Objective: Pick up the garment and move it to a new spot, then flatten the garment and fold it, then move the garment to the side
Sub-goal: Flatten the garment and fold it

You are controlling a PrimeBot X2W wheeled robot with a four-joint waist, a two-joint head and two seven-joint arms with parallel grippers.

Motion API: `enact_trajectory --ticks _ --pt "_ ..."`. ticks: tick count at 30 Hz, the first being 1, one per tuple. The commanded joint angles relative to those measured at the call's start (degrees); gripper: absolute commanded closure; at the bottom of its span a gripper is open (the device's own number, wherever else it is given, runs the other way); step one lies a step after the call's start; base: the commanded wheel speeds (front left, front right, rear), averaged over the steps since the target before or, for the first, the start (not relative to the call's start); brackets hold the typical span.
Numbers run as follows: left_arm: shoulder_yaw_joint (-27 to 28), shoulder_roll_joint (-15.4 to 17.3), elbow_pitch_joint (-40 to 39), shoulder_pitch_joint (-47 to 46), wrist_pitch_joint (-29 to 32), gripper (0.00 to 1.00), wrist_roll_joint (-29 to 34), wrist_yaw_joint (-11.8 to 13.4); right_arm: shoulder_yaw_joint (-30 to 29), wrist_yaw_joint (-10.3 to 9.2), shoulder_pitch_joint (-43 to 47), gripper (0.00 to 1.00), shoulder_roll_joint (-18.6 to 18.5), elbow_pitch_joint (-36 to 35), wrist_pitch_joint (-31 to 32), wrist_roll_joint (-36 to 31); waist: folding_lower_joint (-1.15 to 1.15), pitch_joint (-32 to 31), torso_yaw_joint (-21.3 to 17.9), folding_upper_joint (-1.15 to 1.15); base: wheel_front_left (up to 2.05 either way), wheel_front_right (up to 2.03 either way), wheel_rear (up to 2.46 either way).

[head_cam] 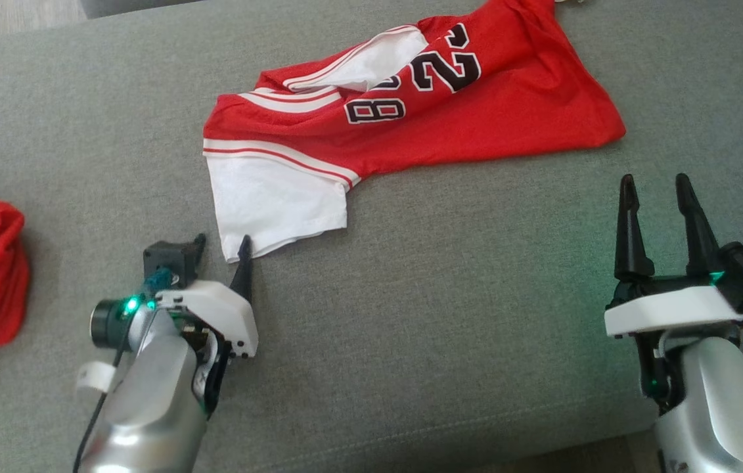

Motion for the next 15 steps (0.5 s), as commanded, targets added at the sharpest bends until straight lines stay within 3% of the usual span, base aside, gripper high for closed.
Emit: enact_trajectory --ticks 1,2,10,15 --pt "0.54 1.14 0.23 -1.36 0.92 0.34 0.19 -0.87 1.07 0.37 -1.23 0.0 -0.12 -2.07 -0.61 0.18 0.0 0.08 0.03 0.0 0.0 0.0 0.0" --pt "0.21 1.08 0.58 -1.56 1.03 1.0 0.13 -1.42 0.94 0.37 -1.31 0.0 -0.12 -2.0 -0.61 0.16 0.0 0.11 0.08 0.0 0.0 0.0 0.0" --pt "0.9 0.38 -3.23 -2.41 -1.51 1.0 -1.85 -2.24 -1.96 0.37 -4.04 0.0 -0.12 2.97 0.52 -0.35 0.0 -0.17 2.07 0.0 0.0 0.0 0.0" --pt "3.72 0.19 -15.65 -1.47 -1.93 1.0 -1.55 -1.12 -6.79 0.37 -8.54 0.0 -0.12 9.63 3.88 1.54 0.0 0.07 4.19 0.0 0.0 0.0 0.0"
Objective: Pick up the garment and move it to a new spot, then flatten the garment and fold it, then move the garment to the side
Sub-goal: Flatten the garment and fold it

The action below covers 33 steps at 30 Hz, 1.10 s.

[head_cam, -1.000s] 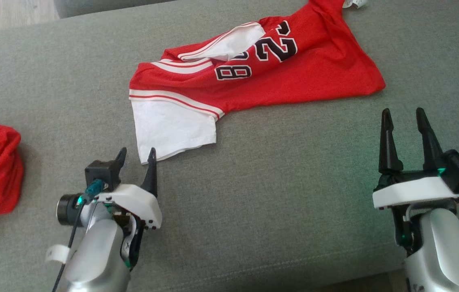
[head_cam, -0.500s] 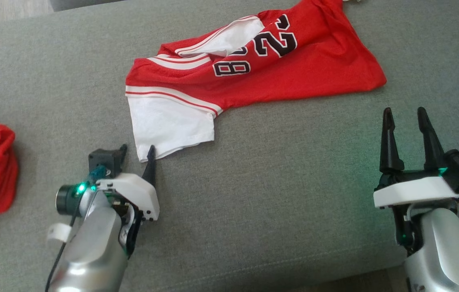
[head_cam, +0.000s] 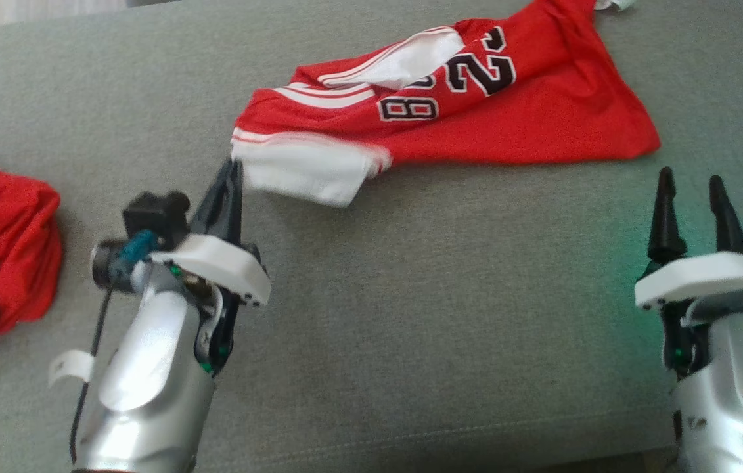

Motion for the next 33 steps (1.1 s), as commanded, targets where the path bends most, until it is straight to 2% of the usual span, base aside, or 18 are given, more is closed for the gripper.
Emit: enact_trajectory --ticks 1,5,10,20,33 --pt "2.54 0.76 -5.01 -0.33 -0.75 1.0 0.52 0.42 0.0 0.37 -3.03 0.0 -0.16 0.37 0.92 0.82 0.0 0.28 0.94 0.0 0.0 0.0 0.0" --pt "3.58 0.56 -12.67 2.08 -0.76 1.0 1.76 0.19 -2.26 0.37 -7.03 0.0 -0.16 6.84 2.88 1.57 0.0 0.88 1.94 0.0 0.0 0.0 0.0" --pt "3.77 0.34 -16.04 3.45 -0.76 1.0 2.44 -0.18 -3.89 0.37 -10.55 0.0 -0.16 12.61 3.41 -0.17 0.0 1.53 2.64 0.0 0.0 0.0 0.0" --pt "2.83 0.06 -17.28 3.83 -0.77 1.0 3.18 -0.83 -9.9 0.37 -18.76 0.0 -0.16 25.05 1.47 -6.01 0.0 3.38 3.62 0.0 0.0 0.0 0.0" --pt "1.74 0.0 -18.53 2.56 -0.77 1.0 2.57 -0.71 -17.87 0.37 -25.25 0.0 -0.16 31.95 -0.03 -15.31 0.0 5.84 4.69 0.0 0.0 0.0 0.0"
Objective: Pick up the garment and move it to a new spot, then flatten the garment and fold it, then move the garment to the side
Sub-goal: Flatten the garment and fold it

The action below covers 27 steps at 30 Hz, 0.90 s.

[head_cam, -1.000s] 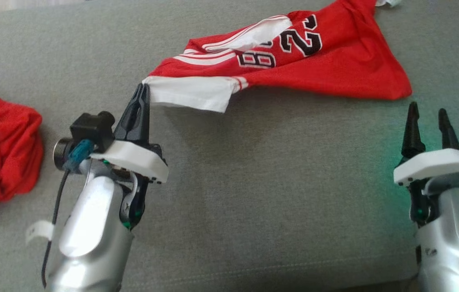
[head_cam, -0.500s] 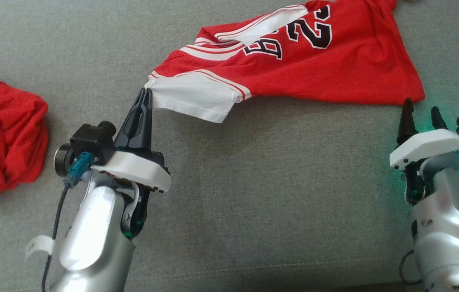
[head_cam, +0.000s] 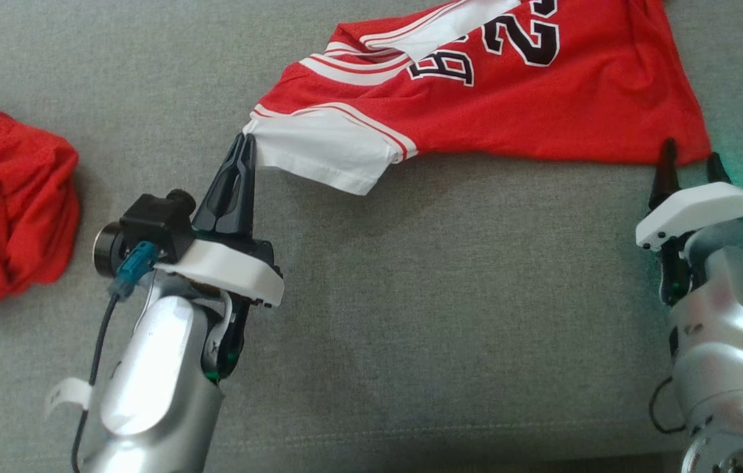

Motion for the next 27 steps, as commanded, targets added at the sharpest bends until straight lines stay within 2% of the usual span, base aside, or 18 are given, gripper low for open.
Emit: enact_trajectory --ticks 1,2,3,4,8,12,18,19,23,27 --pt "1.36 0.6 -2.35 -2.1 -0.71 1.0 -0.15 -0.05 0.46 0.37 -2.27 0.0 -0.07 -0.59 -1.09 -1.1 0.0 0.29 0.14 0.0 0.0 0.0 0.0" --pt "1.3 0.6 -2.44 -2.18 -0.71 1.0 -0.2 -0.02 0.06 0.37 -2.59 0.24 -0.07 -0.22 -1.16 -1.46 0.0 0.38 0.19 0.0 0.0 0.0 0.0" --pt "1.27 0.6 -2.52 -2.24 -0.71 1.0 -0.23 0.01 -0.35 0.37 -2.92 0.76 -0.07 0.15 -1.28 -1.67 0.0 0.42 0.22 0.0 0.0 0.0 0.0" --pt "1.26 0.6 -2.61 -2.28 -0.71 1.0 -0.24 0.04 -0.66 0.37 -3.22 1.0 -0.07 0.46 -1.47 -1.86 0.0 0.43 0.22 0.0 0.0 0.0 0.0" --pt "1.77 0.59 -3.1 -2.33 -0.71 1.0 -0.23 0.05 0.3 0.37 -4.67 1.0 -0.07 1.55 -3.14 -1.34 0.0 -0.02 0.0 0.0 0.0 0.0 0.0" --pt "2.78 0.59 -4.03 -1.89 -0.71 1.0 -0.28 0.06 3.71 0.37 -5.58 1.0 -0.07 1.95 -4.51 1.34 0.0 -1.55 -0.53 0.0 0.0 0.0 0.0" --pt "5.76 0.59 -6.42 -1.43 -0.71 1.0 -2.5 -0.11 14.41 0.37 -5.83 1.0 -0.07 -1.83 -5.19 10.53 0.0 -5.14 -1.61 0.0 0.0 0.0 0.0" --pt "5.76 0.59 -6.42 -1.43 -0.71 1.0 -2.5 -0.11 14.41 0.37 -5.83 1.0 -0.07 -1.83 -5.19 10.53 0.0 -5.14 -1.61 0.0 0.0 0.0 0.0" --pt "8.19 0.59 -8.47 -2.55 -0.71 1.0 -3.9 -0.71 22.25 0.37 -4.5 1.0 -0.07 -9.57 -4.91 19.15 0.0 -7.69 -2.53 0.0 0.0 0.0 0.0" --pt "10.02 0.6 -10.24 -5.53 -0.71 1.0 -5.0 -1.74 27.45 0.37 -2.74 1.0 -0.75 -21.16 -1.34 27.57 0.0 -10.46 -3.12 0.0 0.0 0.0 0.0"
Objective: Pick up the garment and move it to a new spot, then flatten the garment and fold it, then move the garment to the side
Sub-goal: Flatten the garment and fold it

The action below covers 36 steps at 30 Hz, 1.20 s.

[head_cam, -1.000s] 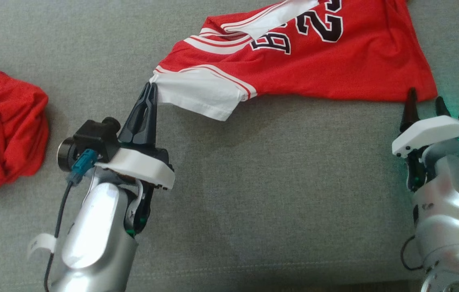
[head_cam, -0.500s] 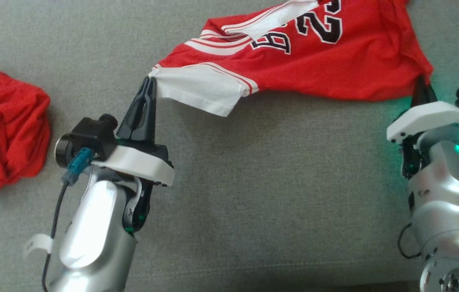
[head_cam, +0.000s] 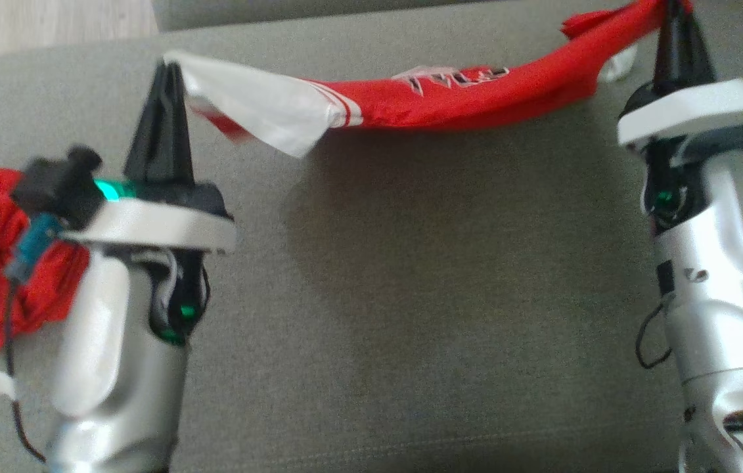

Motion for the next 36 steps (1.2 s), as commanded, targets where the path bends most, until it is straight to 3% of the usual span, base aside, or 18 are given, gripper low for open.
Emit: enact_trajectory --ticks 1,5,10,21,28,36 --pt "2.77 1.06 -3.43 -5.54 -0.7 1.0 -0.84 -0.51 2.03 0.37 0.07 1.0 -0.71 -6.95 1.72 2.98 0.0 -2.45 -0.79 0.0 0.0 0.0 0.0" --pt "4.09 1.44 -5.79 -10.7 0.21 1.0 -2.32 -0.47 3.19 0.37 1.3 1.0 -1.87 -18.9 5.25 7.17 0.0 -5.36 -1.24 0.0 0.0 0.0 0.0" --pt "5.45 1.44 -9.46 -15.85 2.06 1.0 -4.24 0.63 3.88 0.37 2.69 1.0 -2.13 -30.84 6.91 7.05 0.0 -8.88 -1.44 0.0 0.0 0.0 0.0" --pt "6.93 1.06 -18.42 -15.06 3.81 1.0 -10.55 5.76 1.74 0.37 9.65 1.0 0.07 -44.78 13.63 3.64 0.0 -10.11 -0.69 0.0 0.0 0.0 0.0" --pt "6.75 1.67 -15.2 -18.97 7.73 1.0 -12.59 6.08 -1.59 0.37 7.36 1.0 0.73 -43.89 17.48 1.26 0.0 -5.55 -0.27 0.0 0.0 0.0 0.0" --pt "6.84 6.05 -1.18 -34.03 8.86 1.0 -11.1 4.29 -1.13 0.37 -9.25 1.0 0.78 -29.15 15.63 -1.96 0.0 5.47 0.07 0.0 0.0 0.0 0.0"
